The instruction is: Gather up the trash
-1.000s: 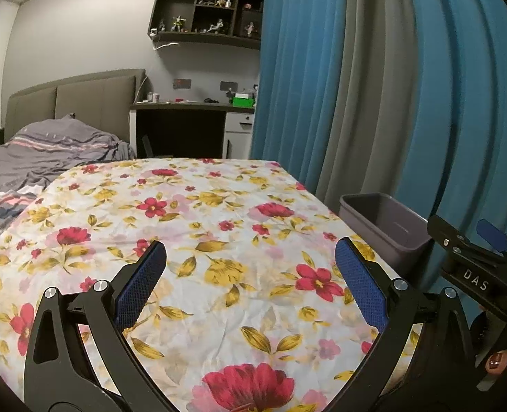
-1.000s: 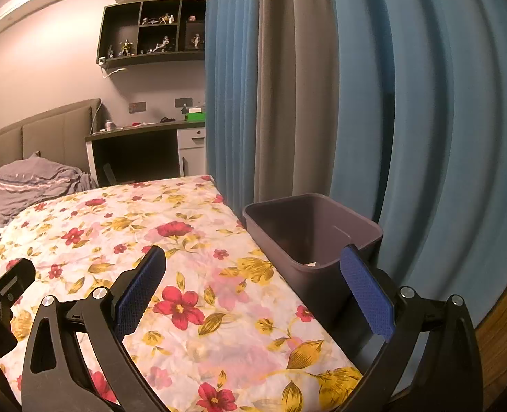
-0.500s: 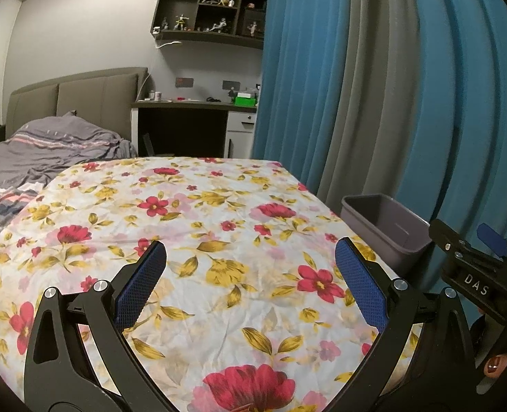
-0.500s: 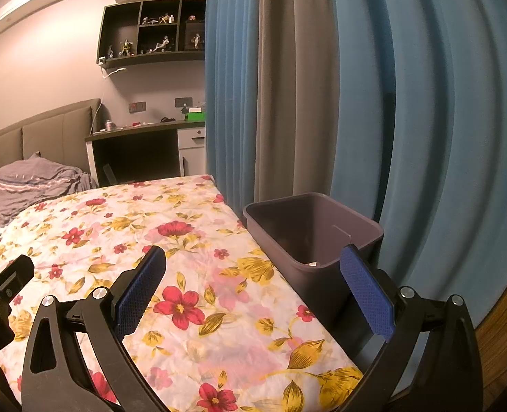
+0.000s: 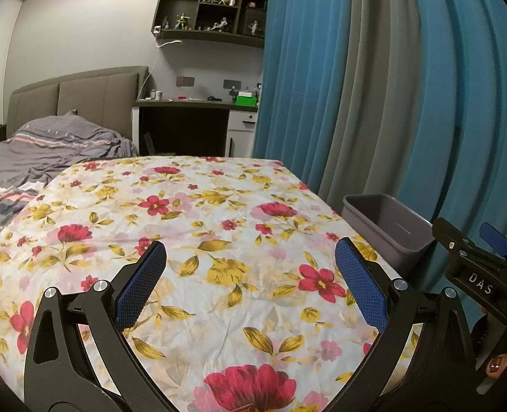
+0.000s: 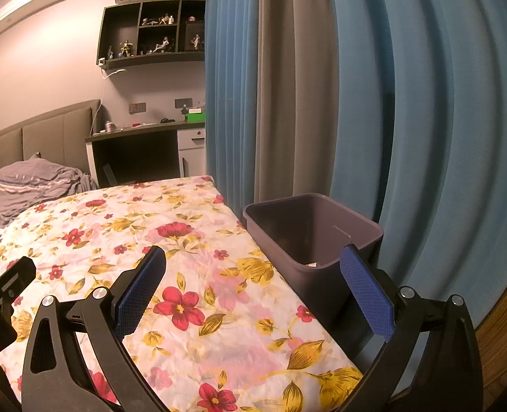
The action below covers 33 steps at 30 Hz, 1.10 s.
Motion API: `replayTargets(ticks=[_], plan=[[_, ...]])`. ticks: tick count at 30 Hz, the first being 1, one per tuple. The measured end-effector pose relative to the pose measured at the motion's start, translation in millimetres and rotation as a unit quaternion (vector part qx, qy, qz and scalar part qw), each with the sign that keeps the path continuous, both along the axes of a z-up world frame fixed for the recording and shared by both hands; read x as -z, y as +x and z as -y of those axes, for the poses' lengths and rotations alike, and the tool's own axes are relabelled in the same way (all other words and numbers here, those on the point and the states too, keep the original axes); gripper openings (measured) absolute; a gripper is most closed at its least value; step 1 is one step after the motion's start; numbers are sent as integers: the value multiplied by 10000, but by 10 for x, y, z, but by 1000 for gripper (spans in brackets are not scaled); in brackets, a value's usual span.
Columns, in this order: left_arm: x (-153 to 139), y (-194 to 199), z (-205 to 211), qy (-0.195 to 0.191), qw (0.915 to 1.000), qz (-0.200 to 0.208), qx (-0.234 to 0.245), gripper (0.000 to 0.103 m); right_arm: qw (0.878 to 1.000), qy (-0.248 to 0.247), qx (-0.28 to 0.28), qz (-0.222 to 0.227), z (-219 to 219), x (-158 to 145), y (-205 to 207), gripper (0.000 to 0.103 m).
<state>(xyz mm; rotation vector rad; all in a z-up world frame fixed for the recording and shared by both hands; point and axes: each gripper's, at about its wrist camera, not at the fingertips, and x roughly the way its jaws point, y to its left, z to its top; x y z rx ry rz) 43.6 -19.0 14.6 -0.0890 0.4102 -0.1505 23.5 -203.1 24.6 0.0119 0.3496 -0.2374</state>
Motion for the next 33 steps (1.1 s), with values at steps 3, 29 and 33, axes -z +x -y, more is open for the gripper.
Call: replayTargets(ticks=[3, 29, 33], plan=[[-1, 1, 0, -7, 10000, -6, 6, 97, 10000, 1, 7, 19, -2, -9, -6, 97], [42, 1, -5, -21, 10000, -73, 27, 97, 10000, 3, 17, 36, -7, -17, -8, 97], [55, -4, -1, -15, 10000, -75, 57, 97, 10000, 1, 14, 33, -4, -15, -7, 97]])
